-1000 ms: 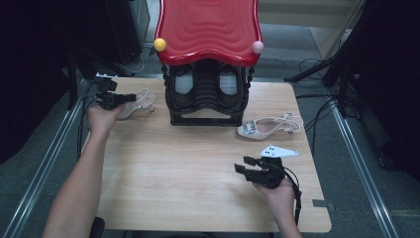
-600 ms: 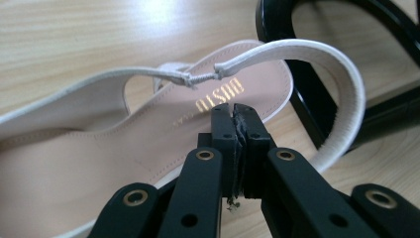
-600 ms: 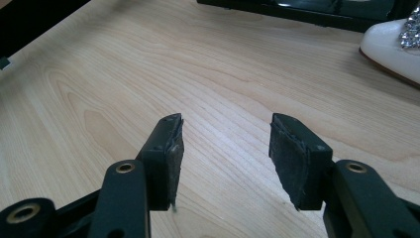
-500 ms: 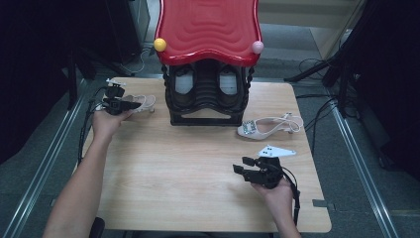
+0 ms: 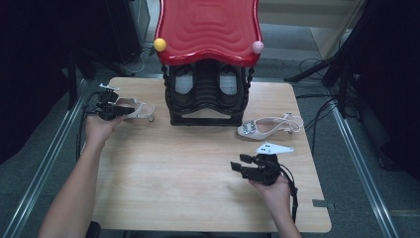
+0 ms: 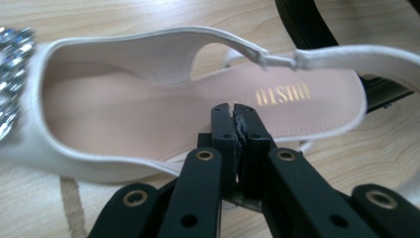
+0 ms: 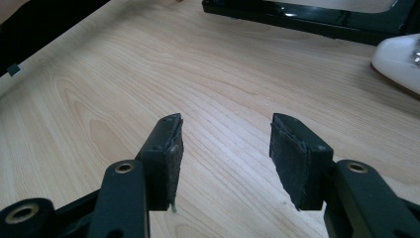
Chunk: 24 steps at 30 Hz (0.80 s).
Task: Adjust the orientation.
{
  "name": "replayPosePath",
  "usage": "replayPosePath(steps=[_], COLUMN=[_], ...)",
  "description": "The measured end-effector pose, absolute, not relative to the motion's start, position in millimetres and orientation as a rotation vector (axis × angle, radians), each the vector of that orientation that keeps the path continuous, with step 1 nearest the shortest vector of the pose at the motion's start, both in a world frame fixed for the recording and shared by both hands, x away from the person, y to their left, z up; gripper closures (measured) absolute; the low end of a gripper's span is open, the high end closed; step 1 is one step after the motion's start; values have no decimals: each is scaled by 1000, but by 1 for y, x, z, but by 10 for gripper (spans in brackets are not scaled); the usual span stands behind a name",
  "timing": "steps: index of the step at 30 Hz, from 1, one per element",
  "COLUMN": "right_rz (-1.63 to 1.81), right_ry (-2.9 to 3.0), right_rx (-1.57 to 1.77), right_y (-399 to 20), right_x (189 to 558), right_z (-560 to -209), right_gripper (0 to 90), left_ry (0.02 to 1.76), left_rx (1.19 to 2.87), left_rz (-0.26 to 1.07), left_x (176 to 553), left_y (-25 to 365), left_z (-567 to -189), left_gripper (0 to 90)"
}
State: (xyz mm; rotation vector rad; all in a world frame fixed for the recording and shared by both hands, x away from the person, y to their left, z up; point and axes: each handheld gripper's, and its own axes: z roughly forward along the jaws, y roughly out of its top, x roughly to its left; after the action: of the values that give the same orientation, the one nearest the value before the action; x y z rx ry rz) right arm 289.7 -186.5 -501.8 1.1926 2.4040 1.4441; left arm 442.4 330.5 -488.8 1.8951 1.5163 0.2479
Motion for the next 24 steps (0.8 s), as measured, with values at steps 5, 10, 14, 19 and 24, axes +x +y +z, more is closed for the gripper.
replayPosePath(steps=[5,10,14,19,24], right_rz=[1450,1453,1455,1447,1445], right_ry=[2418,2428,2435,2443,2444], right_rx=[1176,1171,1163,1161,1167], right_y=[-182,-179,-177,-175,-176], right_x=[294,296,298,298,298], right_z=[-501,-501,-501,-502,-502], right_gripper=[482,482,482,483,483], left_ry=[1545,1577,1598,1587,1573], left_rx=[1917,1933,1932,1920,1908], left_rz=[263,266,279,268,313], left_x=[440,437,435,434,430], left_y=[336,348,355,355,350], left_z=[-487,-486,-484,-481,-473], left_gripper=[879,884,884,870,775])
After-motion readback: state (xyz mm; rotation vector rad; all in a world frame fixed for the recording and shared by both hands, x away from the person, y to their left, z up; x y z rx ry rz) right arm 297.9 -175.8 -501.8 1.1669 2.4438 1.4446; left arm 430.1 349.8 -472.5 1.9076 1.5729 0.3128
